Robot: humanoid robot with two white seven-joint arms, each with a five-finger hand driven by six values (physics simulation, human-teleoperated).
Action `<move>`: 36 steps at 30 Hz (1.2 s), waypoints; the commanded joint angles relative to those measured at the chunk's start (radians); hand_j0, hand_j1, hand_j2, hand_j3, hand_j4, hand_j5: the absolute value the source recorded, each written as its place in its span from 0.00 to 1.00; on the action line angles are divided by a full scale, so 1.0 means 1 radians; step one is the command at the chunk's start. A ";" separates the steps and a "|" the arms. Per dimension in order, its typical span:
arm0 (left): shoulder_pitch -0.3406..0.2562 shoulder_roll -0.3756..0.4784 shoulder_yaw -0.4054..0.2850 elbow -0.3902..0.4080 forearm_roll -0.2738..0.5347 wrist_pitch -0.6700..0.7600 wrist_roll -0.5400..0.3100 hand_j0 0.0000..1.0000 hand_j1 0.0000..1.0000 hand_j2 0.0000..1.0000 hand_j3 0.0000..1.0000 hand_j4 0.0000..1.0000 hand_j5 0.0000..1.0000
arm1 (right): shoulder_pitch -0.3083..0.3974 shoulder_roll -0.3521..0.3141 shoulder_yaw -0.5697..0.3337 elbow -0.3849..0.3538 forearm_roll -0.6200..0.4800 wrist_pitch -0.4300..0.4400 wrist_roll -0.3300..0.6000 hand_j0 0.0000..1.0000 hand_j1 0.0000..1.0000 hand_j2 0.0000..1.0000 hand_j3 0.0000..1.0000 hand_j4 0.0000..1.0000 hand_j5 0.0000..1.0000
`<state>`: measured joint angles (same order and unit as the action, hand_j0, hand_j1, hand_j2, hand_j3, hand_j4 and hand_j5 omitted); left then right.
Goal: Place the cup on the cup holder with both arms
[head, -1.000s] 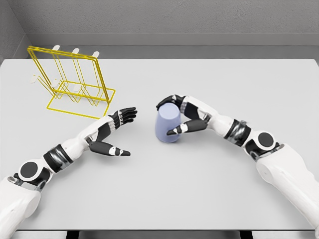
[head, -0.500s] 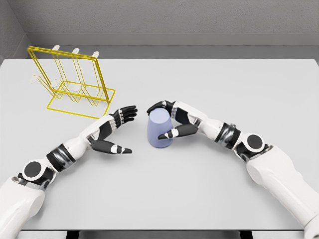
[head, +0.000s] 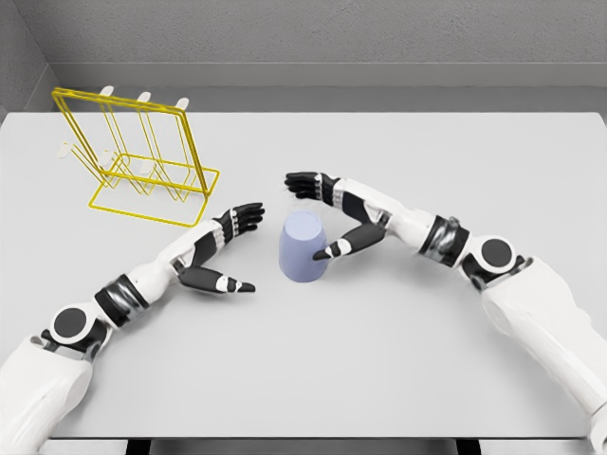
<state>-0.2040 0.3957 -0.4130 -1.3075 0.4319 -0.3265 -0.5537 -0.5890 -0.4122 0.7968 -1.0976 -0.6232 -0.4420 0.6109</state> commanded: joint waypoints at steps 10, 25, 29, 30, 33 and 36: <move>0.000 -0.014 0.003 -0.009 -0.010 -0.042 0.000 1.00 1.00 1.00 1.00 1.00 1.00 | -0.144 -0.316 -0.048 -0.004 -0.007 -0.009 0.000 1.00 1.00 1.00 1.00 1.00 1.00; -0.049 -0.106 -0.009 0.050 -0.030 -0.039 -0.002 1.00 1.00 1.00 1.00 1.00 1.00 | -0.181 -0.390 -0.102 -0.036 0.677 -0.169 -0.119 1.00 1.00 1.00 1.00 1.00 1.00; -0.048 -0.110 -0.010 0.051 -0.035 -0.040 -0.006 1.00 1.00 1.00 1.00 1.00 1.00 | -0.181 -0.401 -0.097 -0.034 0.682 -0.169 -0.111 1.00 1.00 1.00 1.00 1.00 1.00; -0.048 -0.113 -0.010 0.053 -0.036 -0.040 -0.008 1.00 1.00 1.00 1.00 1.00 1.00 | -0.181 -0.402 -0.084 -0.034 0.682 -0.169 -0.111 1.00 1.00 1.00 1.00 1.00 1.00; -0.048 -0.118 -0.012 0.053 -0.048 -0.040 -0.008 1.00 1.00 1.00 1.00 1.00 1.00 | -0.179 -0.404 -0.082 -0.036 0.682 -0.169 -0.111 1.00 1.00 1.00 1.00 1.00 1.00; -0.048 -0.133 -0.012 0.053 -0.056 -0.040 -0.008 1.00 1.00 1.00 1.00 1.00 1.00 | -0.179 -0.404 -0.074 -0.037 0.682 -0.169 -0.111 1.00 1.00 1.00 1.00 1.00 1.00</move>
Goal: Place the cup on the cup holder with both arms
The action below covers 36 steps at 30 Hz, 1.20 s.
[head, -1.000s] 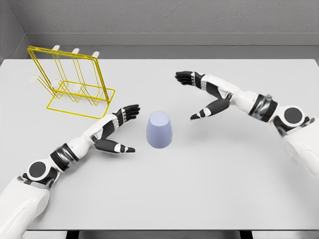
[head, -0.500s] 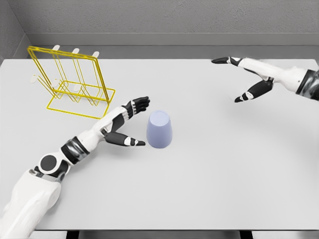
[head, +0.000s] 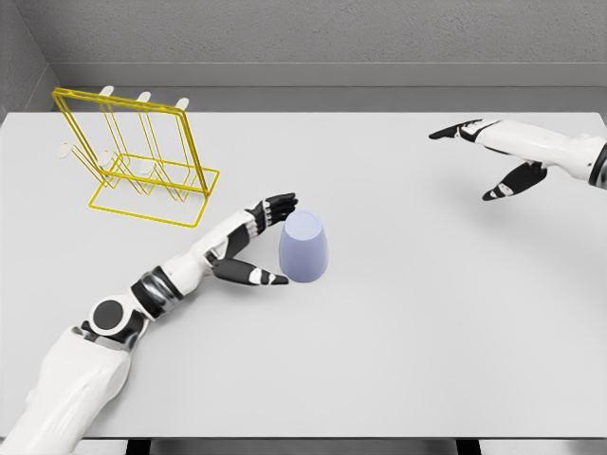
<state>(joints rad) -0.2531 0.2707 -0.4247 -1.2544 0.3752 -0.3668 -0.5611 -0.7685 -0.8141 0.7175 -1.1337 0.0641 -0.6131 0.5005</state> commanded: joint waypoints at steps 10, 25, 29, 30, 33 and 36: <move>-0.003 -0.034 -0.002 0.001 -0.019 0.002 0.000 1.00 1.00 1.00 1.00 1.00 1.00 | 0.000 -0.005 0.003 0.003 -0.006 0.002 -0.002 1.00 1.00 1.00 1.00 1.00 1.00; -0.029 -0.065 -0.023 0.020 -0.035 0.003 0.003 1.00 1.00 1.00 1.00 1.00 1.00 | 0.002 -0.004 -0.003 0.031 -0.006 0.002 -0.002 1.00 1.00 1.00 1.00 1.00 1.00; -0.029 -0.067 -0.023 0.020 -0.036 0.003 0.003 1.00 1.00 1.00 1.00 1.00 1.00 | 0.002 -0.004 -0.001 0.032 -0.006 0.002 -0.002 1.00 1.00 1.00 1.00 1.00 1.00; -0.029 -0.068 -0.023 0.020 -0.036 0.003 0.003 1.00 1.00 1.00 1.00 1.00 1.00 | 0.002 -0.004 -0.001 0.032 -0.006 0.002 -0.002 1.00 1.00 1.00 1.00 1.00 1.00; -0.029 -0.073 -0.023 0.020 -0.035 0.003 0.003 0.89 0.89 0.89 0.89 0.89 0.89 | 0.002 -0.004 -0.001 0.032 -0.006 0.002 -0.002 1.00 1.00 1.00 1.00 1.00 1.00; -0.029 -0.073 -0.023 0.020 -0.035 0.000 0.003 0.71 0.71 0.71 0.71 0.71 0.71 | 0.002 -0.002 -0.003 0.032 -0.006 0.002 -0.002 1.00 1.00 1.00 1.00 1.00 1.00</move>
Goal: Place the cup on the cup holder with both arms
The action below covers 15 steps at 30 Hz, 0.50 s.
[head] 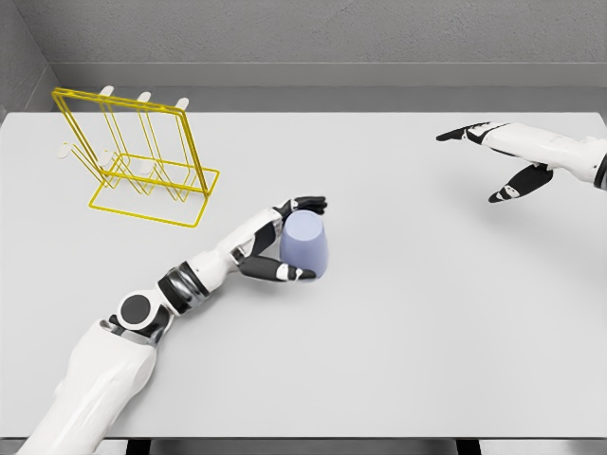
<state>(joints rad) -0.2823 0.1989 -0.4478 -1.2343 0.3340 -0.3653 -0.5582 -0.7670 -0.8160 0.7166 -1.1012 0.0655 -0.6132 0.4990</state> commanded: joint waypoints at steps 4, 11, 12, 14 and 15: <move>0.002 0.000 0.000 -0.002 0.008 -0.003 0.000 0.48 0.48 0.48 0.48 0.48 0.48 | 0.000 0.001 0.000 0.000 -0.007 0.002 0.000 1.00 1.00 1.00 1.00 1.00 1.00; 0.002 -0.001 0.000 -0.001 0.008 -0.003 -0.002 0.40 0.40 0.40 0.40 0.40 0.40 | 0.002 0.003 0.000 0.000 -0.007 0.002 0.000 1.00 1.00 1.00 1.00 1.00 1.00; 0.002 -0.001 0.000 -0.001 0.008 -0.003 -0.005 0.39 0.39 0.39 0.39 0.39 0.39 | 0.002 0.003 0.000 0.000 -0.007 0.002 0.000 1.00 1.00 1.00 1.00 1.00 1.00; 0.002 -0.001 0.000 -0.002 0.008 -0.003 -0.009 0.39 0.39 0.39 0.39 0.39 0.39 | 0.002 0.001 0.000 0.000 -0.007 0.002 0.000 1.00 1.00 1.00 1.00 1.00 1.00; 0.006 0.000 0.000 -0.002 0.010 -0.003 -0.011 0.37 0.37 0.37 0.37 0.37 0.37 | 0.002 0.001 0.000 0.000 -0.007 0.002 0.001 1.00 1.00 1.00 1.00 1.00 1.00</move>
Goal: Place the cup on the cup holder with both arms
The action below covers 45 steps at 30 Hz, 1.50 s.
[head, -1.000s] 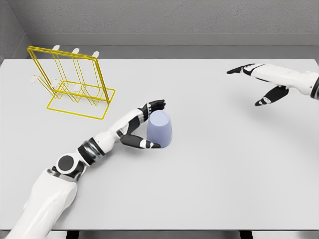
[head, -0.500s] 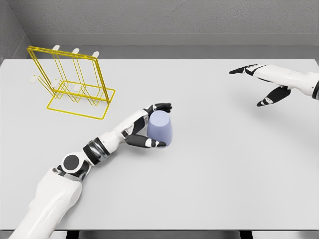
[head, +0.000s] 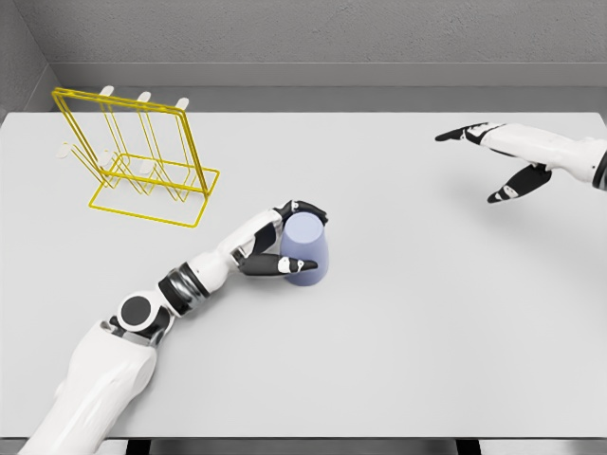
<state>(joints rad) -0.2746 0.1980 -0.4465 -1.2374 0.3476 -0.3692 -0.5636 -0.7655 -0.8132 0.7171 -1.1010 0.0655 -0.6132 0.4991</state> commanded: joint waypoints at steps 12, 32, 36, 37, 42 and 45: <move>0.060 0.095 0.032 -0.203 0.122 0.004 -0.047 0.36 0.36 0.36 0.36 0.36 0.36 | -0.002 -0.001 -0.002 0.000 -0.007 0.002 -0.001 1.00 1.00 1.00 1.00 1.00 1.00; 0.233 0.518 0.287 -0.481 0.425 0.006 -0.047 0.34 0.34 0.34 0.34 0.34 0.34 | -0.002 0.002 0.002 -0.002 -0.007 0.002 -0.001 1.00 1.00 1.00 1.00 1.00 1.00; 0.219 0.572 0.318 -0.488 0.475 0.004 -0.047 0.34 0.34 0.34 0.34 0.34 0.34 | -0.003 0.002 0.002 -0.002 -0.007 0.002 -0.001 1.00 1.00 1.00 1.00 1.00 1.00; 0.212 0.577 0.322 -0.488 0.479 0.004 -0.047 0.34 0.34 0.34 0.34 0.34 0.34 | -0.002 0.000 0.002 -0.002 -0.007 0.002 -0.001 1.00 1.00 1.00 1.00 1.00 1.00; 0.183 0.577 0.322 -0.488 0.485 0.006 -0.047 0.34 0.34 0.34 0.34 0.34 0.34 | -0.003 0.002 0.002 -0.002 -0.007 0.002 -0.001 1.00 1.00 1.00 1.00 1.00 1.00; 0.146 0.577 0.321 -0.485 0.485 0.006 -0.047 0.34 0.34 0.34 0.34 0.34 0.34 | -0.002 0.003 0.002 -0.002 -0.007 0.002 -0.001 1.00 1.00 1.00 1.00 1.00 1.00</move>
<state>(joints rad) -0.1304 0.7724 -0.1265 -1.7235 0.8237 -0.3650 -0.6121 -0.7685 -0.8097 0.7205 -1.1025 0.0654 -0.6132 0.4990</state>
